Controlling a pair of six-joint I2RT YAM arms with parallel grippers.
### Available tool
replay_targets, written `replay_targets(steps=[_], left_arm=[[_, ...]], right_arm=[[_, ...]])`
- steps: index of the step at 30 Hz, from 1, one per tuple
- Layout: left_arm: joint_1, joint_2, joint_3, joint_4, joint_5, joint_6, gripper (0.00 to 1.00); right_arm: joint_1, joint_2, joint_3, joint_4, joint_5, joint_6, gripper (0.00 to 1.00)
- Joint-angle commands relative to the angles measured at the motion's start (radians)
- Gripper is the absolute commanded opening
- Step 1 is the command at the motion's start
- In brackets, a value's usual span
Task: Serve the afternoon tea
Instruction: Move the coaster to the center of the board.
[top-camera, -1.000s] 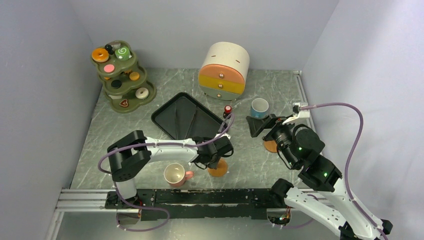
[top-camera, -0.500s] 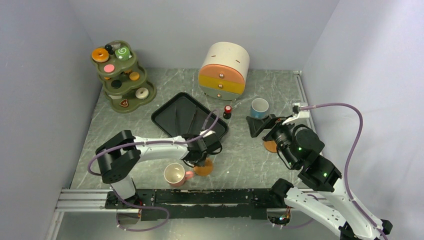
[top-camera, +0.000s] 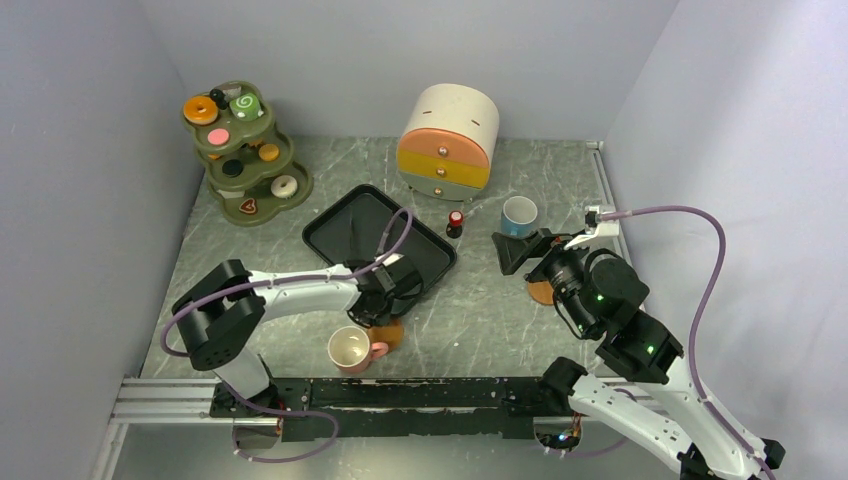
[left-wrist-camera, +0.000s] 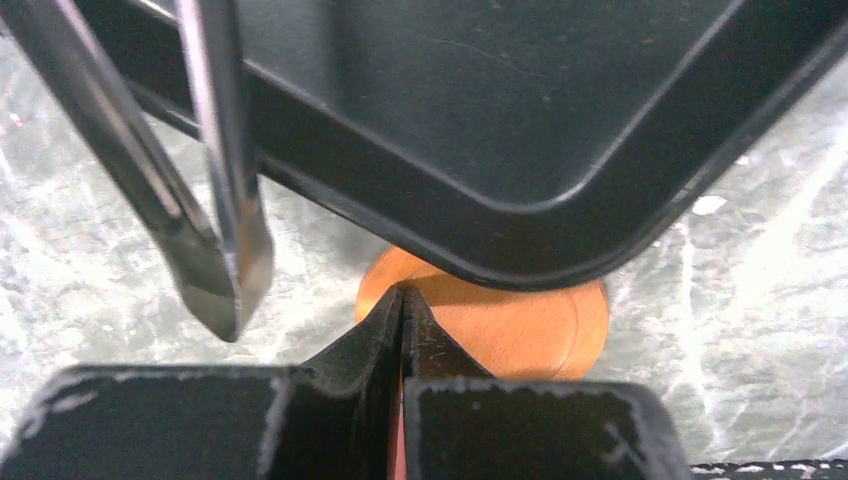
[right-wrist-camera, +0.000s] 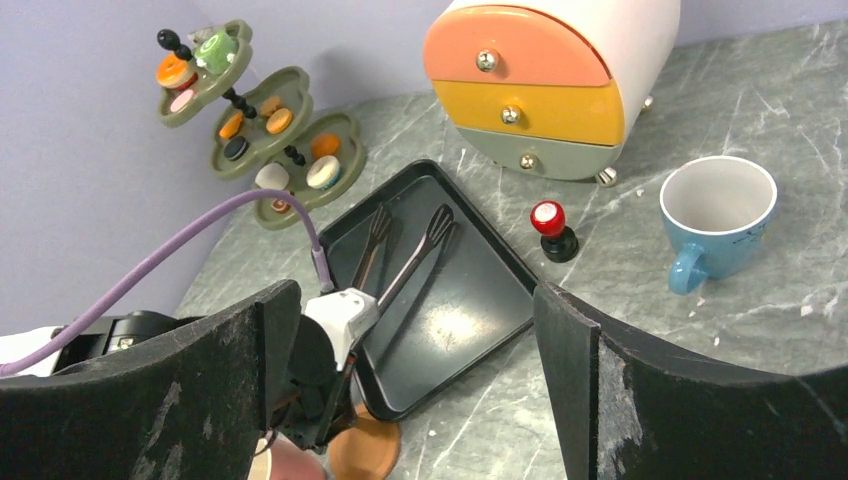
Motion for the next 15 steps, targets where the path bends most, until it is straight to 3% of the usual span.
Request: replay_targets(steps=[1,15], left_arm=[[0.053,-0.002,-0.058,-0.088,-0.045,-0.004,0.05],[0.228,-0.056,-0.125,-0.077,-0.029,0.027,0.05]], right_arm=[[-0.006,-0.009,-0.008,0.016,0.004,-0.012,0.90],[-0.005,-0.027,-0.020,0.018,0.014,-0.017,0.90]])
